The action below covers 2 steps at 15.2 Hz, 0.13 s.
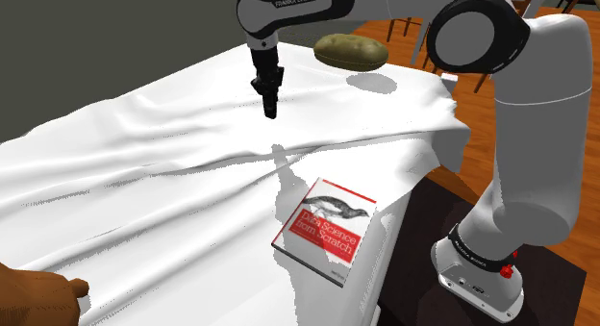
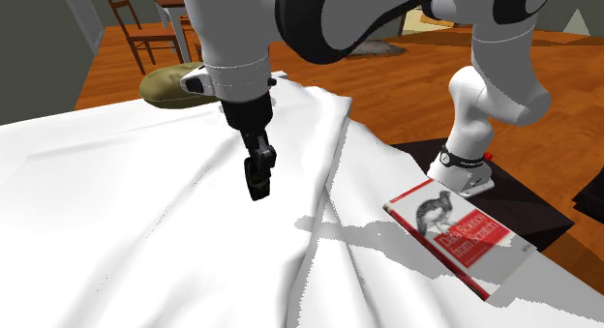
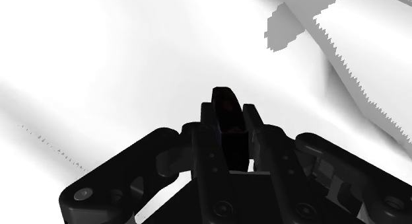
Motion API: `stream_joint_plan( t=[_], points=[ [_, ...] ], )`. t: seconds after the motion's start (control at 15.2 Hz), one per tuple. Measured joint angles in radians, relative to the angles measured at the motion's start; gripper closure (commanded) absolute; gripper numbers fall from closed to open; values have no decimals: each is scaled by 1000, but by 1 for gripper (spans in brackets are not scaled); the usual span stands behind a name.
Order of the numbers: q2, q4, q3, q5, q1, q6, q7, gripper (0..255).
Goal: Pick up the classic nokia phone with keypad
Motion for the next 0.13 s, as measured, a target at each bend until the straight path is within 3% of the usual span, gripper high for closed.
stream_joint_plan(
  t=[0.13],
  points=[
    [-2,17,0,0,0,-19,-1,255]
  ],
)
